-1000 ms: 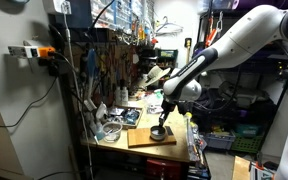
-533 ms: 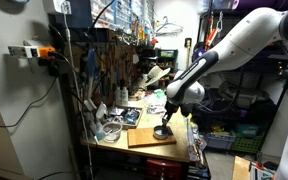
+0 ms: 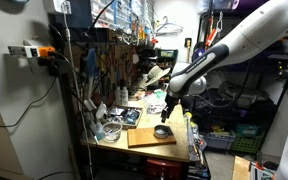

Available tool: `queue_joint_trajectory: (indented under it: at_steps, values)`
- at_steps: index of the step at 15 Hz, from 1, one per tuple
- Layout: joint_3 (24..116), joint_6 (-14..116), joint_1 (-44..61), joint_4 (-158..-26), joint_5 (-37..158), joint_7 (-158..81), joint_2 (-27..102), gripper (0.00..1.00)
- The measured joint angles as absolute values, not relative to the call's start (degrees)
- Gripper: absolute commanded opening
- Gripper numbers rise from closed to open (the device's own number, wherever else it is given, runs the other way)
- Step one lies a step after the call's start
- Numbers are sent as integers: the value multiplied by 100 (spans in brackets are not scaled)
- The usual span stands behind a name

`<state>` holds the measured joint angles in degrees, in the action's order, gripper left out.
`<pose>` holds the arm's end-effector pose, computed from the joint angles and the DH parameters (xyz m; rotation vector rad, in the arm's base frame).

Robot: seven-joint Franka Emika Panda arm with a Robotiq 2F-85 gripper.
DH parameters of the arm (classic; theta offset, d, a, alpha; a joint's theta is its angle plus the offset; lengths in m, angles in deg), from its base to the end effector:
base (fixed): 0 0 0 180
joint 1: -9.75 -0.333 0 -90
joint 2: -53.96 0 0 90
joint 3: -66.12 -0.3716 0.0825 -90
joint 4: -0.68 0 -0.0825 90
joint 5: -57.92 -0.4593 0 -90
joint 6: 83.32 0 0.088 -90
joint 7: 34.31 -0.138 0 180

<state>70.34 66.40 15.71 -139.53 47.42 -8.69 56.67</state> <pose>0.5422 -0.0984 0.3088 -3.0728 -0.1856 -0.3655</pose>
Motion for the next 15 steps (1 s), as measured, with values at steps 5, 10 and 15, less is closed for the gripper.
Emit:
queue_joint_trajectory:
  at_steps: [5, 10, 15]
  values:
    - [6828, 5342, 1478, -13634, 5682, -2306, 6615, 100]
    - [6444, 4077, 1379, -13403, 6182, -3288, 7287, 100]
    - [6425, 3629, 1171, -13403, 6151, -3254, 7470, 100]
